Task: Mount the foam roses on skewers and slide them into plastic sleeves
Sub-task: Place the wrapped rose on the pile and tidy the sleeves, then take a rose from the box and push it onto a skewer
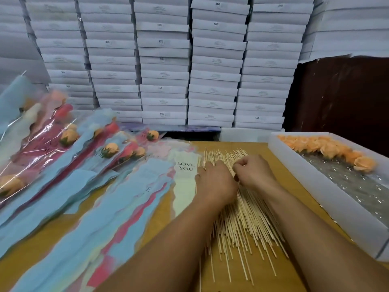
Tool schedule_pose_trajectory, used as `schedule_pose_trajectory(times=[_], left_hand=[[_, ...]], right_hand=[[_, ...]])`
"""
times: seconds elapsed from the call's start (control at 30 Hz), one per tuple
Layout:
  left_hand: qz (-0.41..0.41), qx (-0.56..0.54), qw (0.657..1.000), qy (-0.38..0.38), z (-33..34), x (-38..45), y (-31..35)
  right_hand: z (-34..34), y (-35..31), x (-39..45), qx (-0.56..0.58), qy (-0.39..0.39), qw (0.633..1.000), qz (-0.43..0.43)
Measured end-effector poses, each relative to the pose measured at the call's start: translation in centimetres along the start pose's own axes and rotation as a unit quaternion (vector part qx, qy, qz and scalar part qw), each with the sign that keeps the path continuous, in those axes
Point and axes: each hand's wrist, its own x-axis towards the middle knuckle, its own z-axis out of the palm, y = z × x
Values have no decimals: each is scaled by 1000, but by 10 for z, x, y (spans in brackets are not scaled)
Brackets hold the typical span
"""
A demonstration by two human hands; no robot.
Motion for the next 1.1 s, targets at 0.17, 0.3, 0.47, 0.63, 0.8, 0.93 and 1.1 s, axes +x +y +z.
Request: schedule_pose_trajectory(times=[0.17, 0.3, 0.47, 0.63, 0.8, 0.93, 1.1], left_hand=[[-8, 46, 999, -11, 12, -2, -14], [-1, 32, 999, -22, 15, -9, -14], [19, 57, 998, -35, 14, -15, -8], [18, 70, 996, -43, 9, -15, -15], [12, 62, 997, -45, 6, -13, -17], [16, 63, 997, -37, 9, -12, -17], [21, 53, 998, -28, 9, -12, -16]], right_hand=[[1, 6, 4, -1, -4, 1000, 12], [2, 5, 4, 1, -9, 1000, 12], [2, 4, 2, 1, -14, 1000, 19], [2, 3, 2, -15, -17, 1000, 21], [-1, 6, 4, -7, -14, 1000, 26], [-7, 6, 5, -25, 7, 1000, 16], [-37, 7, 22, -87, 110, 989, 34]])
